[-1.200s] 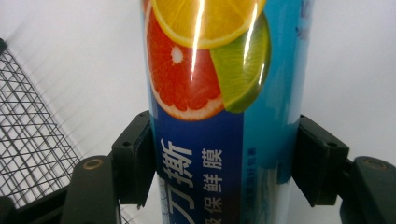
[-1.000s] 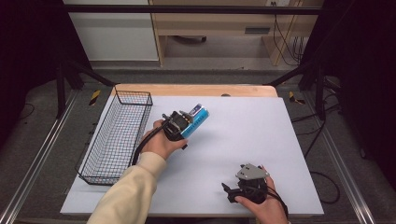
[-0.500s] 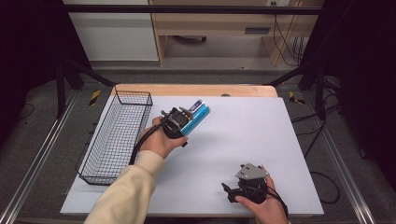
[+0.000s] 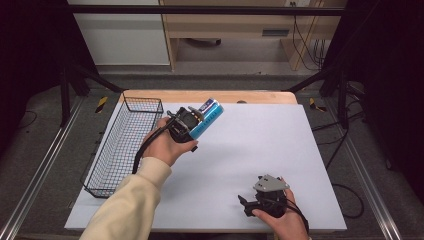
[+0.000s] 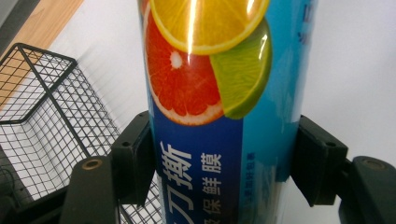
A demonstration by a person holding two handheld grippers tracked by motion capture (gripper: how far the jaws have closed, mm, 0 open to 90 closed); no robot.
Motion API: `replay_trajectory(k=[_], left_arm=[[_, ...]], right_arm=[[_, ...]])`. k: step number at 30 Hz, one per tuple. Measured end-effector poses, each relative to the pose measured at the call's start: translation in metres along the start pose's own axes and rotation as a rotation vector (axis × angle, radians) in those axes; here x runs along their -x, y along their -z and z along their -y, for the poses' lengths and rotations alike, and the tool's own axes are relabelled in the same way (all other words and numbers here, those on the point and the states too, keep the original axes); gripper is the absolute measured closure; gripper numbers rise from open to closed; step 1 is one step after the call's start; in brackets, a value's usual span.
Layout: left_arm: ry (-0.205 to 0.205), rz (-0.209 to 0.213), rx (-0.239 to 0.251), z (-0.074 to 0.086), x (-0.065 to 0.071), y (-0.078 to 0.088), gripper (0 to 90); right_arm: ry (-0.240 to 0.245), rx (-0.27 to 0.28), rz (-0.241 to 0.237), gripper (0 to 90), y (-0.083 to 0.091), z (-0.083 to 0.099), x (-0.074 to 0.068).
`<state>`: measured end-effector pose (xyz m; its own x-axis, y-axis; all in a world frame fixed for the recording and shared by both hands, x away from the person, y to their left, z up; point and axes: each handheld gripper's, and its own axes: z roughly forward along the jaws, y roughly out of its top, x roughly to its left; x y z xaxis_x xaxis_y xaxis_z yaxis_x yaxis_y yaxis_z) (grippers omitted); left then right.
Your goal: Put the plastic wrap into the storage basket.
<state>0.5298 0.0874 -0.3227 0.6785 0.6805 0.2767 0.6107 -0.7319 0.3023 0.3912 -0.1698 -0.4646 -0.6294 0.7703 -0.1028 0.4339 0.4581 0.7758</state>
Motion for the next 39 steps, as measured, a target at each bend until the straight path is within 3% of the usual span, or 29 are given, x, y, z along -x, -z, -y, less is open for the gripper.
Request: replay_trajectory(k=[4, 23, 39], left_arm=[[0.008, 0.011, 0.011, -0.001, 0.000, 0.007, 32.0], [-0.024, -0.048, -0.001, -0.009, -0.001, 0.042, 32.0], [0.005, -0.101, -0.025, 0.006, -0.021, 0.058, 32.0]], right_arm=[[0.001, -0.003, 0.000, 9.6, 0.000, 0.000, 0.000], [-0.011, 0.007, -0.001, 9.6, 0.001, 0.000, 0.001], [-0.007, 0.012, 0.005, 9.7, 0.002, -0.001, 0.002]])
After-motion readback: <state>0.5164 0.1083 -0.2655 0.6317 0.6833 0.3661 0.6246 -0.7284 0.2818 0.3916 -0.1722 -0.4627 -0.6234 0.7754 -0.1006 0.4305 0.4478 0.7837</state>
